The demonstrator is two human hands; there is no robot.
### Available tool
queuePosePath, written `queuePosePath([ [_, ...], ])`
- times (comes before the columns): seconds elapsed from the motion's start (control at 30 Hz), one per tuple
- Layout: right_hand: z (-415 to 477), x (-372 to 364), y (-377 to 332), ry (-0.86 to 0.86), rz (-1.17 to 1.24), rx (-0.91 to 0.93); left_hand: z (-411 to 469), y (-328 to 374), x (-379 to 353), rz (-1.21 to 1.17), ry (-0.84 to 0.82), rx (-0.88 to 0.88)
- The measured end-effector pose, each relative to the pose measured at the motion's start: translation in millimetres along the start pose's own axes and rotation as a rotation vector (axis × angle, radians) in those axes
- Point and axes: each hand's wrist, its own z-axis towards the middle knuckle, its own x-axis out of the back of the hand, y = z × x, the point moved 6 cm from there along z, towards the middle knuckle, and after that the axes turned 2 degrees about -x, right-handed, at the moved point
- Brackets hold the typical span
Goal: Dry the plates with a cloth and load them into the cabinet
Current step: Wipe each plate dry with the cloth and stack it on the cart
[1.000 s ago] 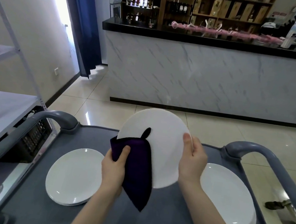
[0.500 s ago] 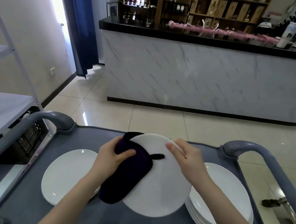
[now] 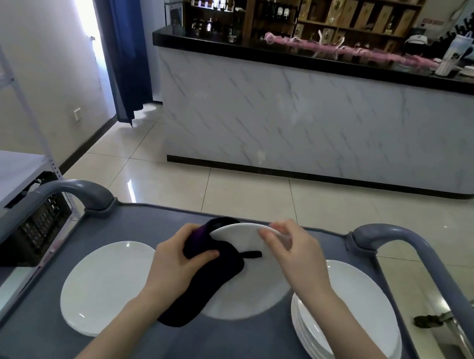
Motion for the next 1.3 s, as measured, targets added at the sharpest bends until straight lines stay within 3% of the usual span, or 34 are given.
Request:
queuePosePath([
  [0.07, -9.5, -0.6, 4.5, 0.139, -0.104, -0.072, -4.6, 2.9, 1.3, 0.069, 0.072, -0.034],
  [0.13, -14.4, -10.2, 9.4, 0.107, -0.117, -0.185, -9.5, 2.8, 0.5, 0.125, 0.133, -0.055],
  [0.27, -17.6, -44.3, 11.9, -0.156, 0.41, -0.549, -17.6, 3.6, -8.3, 0.306, 0.215, -0.182],
  [0.37, -18.9, -60.0, 11.1, -0.163, 0.646, -0.699, -26.2, 7.3, -20.4, 0.499, 0.264, -0.408],
  [0.67, -21.7, -72.2, 28.6, -0.108, 0.803, -0.847, -42.4, 0.1, -29.3, 0.557, 0.22, -0.643],
  [0.97, -34.7, -82.7, 38.5, -0.206, 0.968, -0.911, -60.8, 3.4, -27.2, 0.558, 0.226, -0.839],
  [1.3, -37.1, -86.0, 44.9, -0.122, 0.964, -0.914, -58.0, 2.8, -30.0, 0.505, 0.041, -0.802],
])
